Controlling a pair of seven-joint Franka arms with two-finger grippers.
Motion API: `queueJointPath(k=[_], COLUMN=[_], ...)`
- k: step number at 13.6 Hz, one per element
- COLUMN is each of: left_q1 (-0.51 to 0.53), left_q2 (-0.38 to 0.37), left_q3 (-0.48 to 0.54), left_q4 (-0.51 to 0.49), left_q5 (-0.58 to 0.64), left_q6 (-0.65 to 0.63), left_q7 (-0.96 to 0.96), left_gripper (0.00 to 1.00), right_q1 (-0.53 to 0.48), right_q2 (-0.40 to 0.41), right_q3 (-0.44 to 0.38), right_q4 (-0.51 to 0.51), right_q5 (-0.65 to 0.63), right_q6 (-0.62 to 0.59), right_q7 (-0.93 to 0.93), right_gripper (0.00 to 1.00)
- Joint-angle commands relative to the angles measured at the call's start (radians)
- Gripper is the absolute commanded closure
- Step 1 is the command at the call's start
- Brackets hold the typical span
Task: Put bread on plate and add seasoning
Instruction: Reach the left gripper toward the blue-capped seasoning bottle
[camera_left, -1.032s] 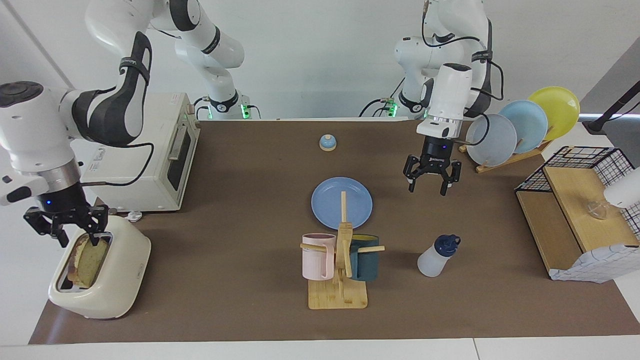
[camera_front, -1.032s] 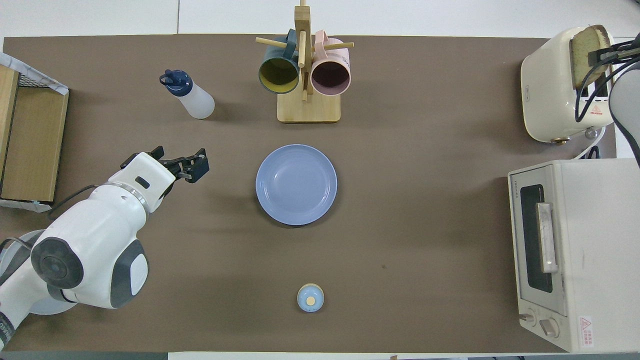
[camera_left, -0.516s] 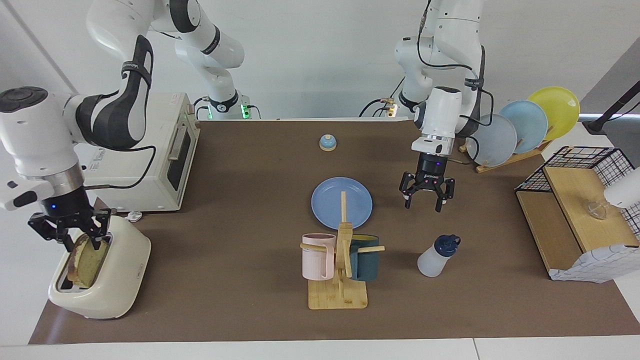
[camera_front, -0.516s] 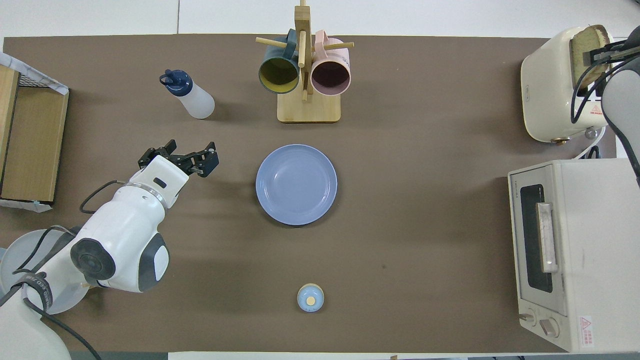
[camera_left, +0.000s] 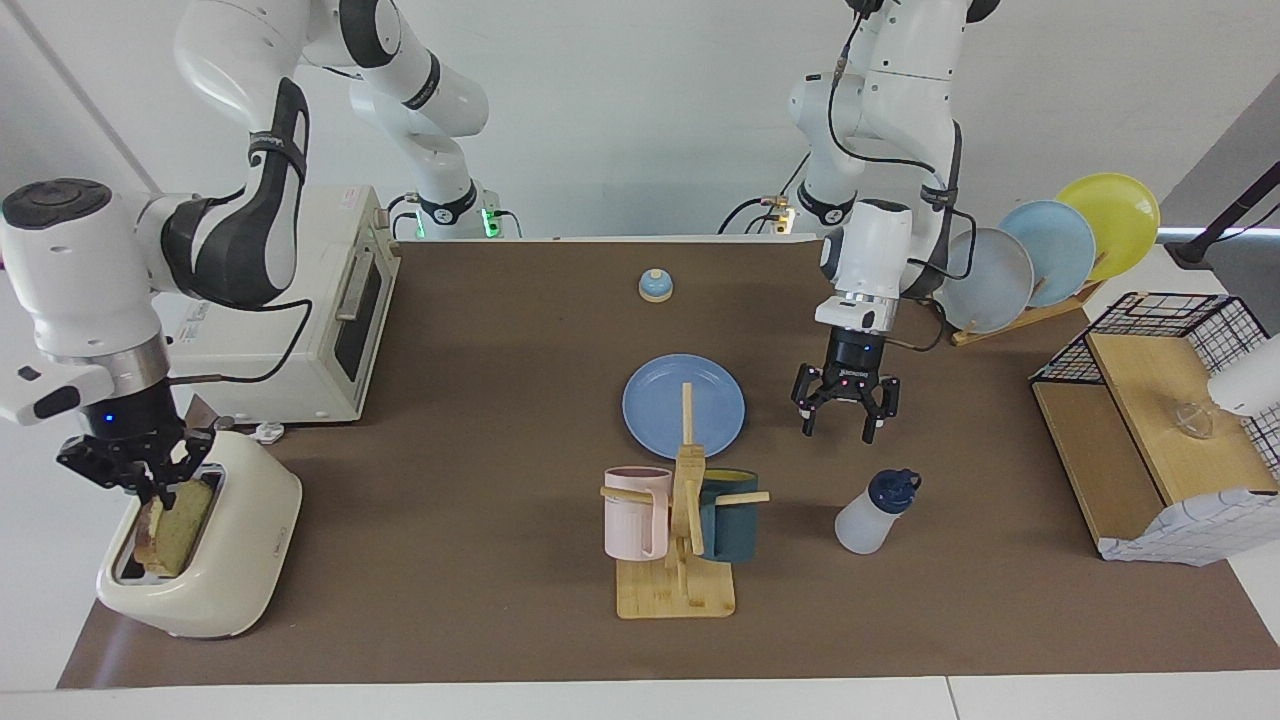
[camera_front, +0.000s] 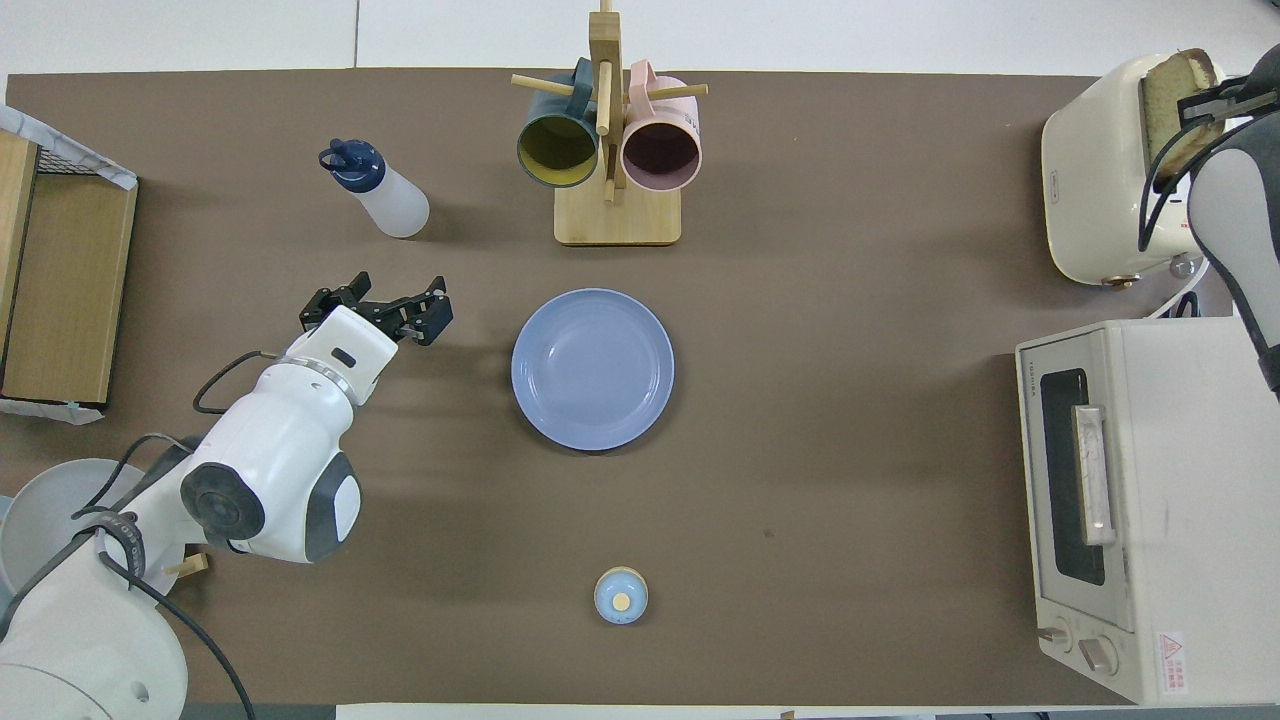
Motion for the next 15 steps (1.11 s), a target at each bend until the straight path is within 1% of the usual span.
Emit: queueJointPath(k=[1,3,4,5,6,10,12,14,15], left_q1=[-0.114,-0.277,-0.362,-0.414,-0.432,-0.450,-0.461,-0.464,-0.464], left_q2=[0.068,0.082,0.095,0.114,0.132,0.195,0.203,0.209,0.212], left_q3=[0.113,0.306,0.388,0.427,0.430,0.433,0.461,0.468,0.476], left_q4=[0.057,0.061,0.075,0.101,0.110,0.179,0.183,0.193,0.202], left_q5=[-0.014,-0.015,-0.041,-0.079,-0.113,-0.173,-0.175,-0.179,-0.183], left_q6=[0.032,0.034,0.035,0.035,0.037,0.037,0.038,0.038,0.038], left_q7=[-0.003,-0.003,-0.005,-0.005,-0.006,-0.008,-0.008,-0.009,-0.009], left_gripper=[0.00,0.00,0.00,0.00,0.00,0.00,0.00,0.00,0.00], right_q1=[0.009,0.014,0.023,0.026,0.035,0.060,0.107,0.156,0.164], right_q2=[0.003,-0.014,-0.029,-0.049,-0.072,-0.121,-0.167,-0.207,-0.224], right_q3=[0.005,0.015,0.025,0.026,0.028,0.032,0.041,0.089,0.126], right_q4=[0.017,0.024,0.025,0.027,0.033,0.089,0.122,0.142,0.142], right_q5=[-0.026,-0.032,-0.043,-0.052,-0.052,-0.052,-0.046,-0.031,-0.003], right_q6=[-0.012,-0.055,-0.079,-0.116,-0.144,-0.242,-0.327,-0.412,-0.415], right_q7=[-0.035,-0.057,-0.060,-0.068,-0.077,-0.106,-0.109,-0.097,-0.079], right_gripper=[1.00,1.00,1.00,1.00,1.00,1.00,1.00,1.00,1.00])
